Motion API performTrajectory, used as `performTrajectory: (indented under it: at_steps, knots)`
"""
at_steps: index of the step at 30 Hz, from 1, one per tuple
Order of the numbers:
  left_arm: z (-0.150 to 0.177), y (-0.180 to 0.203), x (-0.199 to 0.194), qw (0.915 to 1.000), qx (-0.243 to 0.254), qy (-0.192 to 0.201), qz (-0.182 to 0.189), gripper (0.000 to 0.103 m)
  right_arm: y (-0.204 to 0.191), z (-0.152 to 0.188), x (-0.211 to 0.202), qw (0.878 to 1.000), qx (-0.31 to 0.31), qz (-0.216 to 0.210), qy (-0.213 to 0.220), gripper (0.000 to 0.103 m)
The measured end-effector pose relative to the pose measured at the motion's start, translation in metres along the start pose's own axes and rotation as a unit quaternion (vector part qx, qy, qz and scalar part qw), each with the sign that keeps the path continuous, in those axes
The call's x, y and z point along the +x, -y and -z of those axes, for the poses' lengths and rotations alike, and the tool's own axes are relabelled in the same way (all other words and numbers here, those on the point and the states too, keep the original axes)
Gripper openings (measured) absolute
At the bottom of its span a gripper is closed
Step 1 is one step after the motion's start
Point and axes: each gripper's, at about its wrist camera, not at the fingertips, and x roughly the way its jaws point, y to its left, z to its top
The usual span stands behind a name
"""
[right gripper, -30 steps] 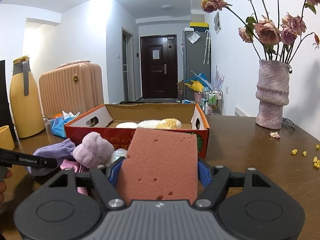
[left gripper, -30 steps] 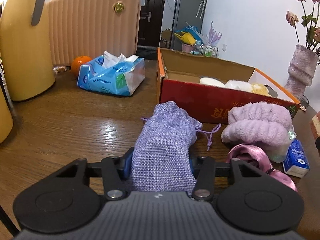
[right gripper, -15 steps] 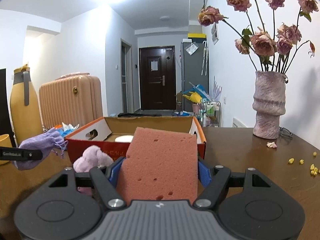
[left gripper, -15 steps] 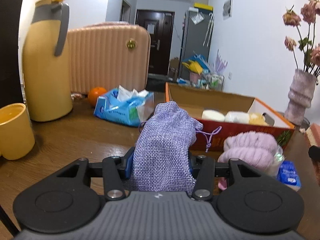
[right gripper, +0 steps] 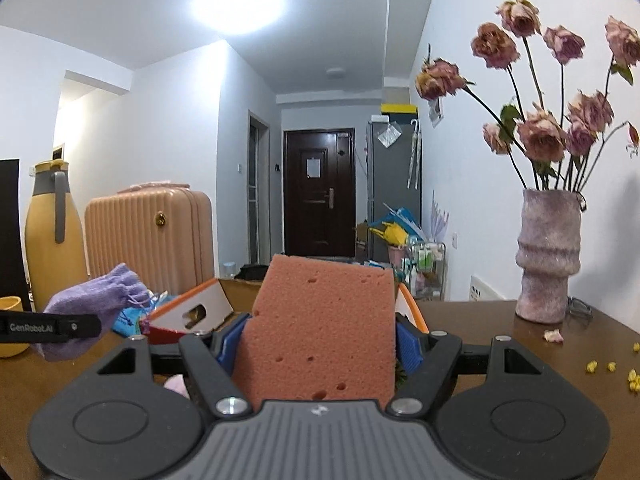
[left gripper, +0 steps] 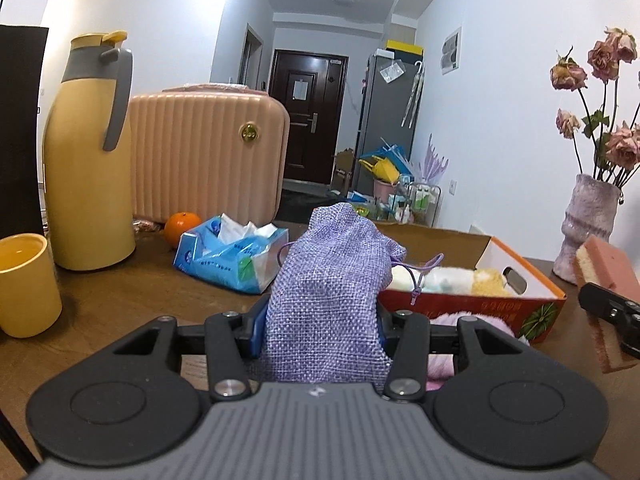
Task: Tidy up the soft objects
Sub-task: 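Carry the sponge and purple pouch over the cardboard box with both grippers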
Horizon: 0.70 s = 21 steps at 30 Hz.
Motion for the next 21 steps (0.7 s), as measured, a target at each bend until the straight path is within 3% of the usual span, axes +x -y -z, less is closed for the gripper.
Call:
performTrajectory:
  at_steps: [21]
  knots:
    - [-0.029, 0.028, 0.037, 0.9995, -0.016, 0.027, 0.000, 0.048, 0.002, -0.028, 0.051, 1.000, 0.021, -0.008, 0.012, 0.072]
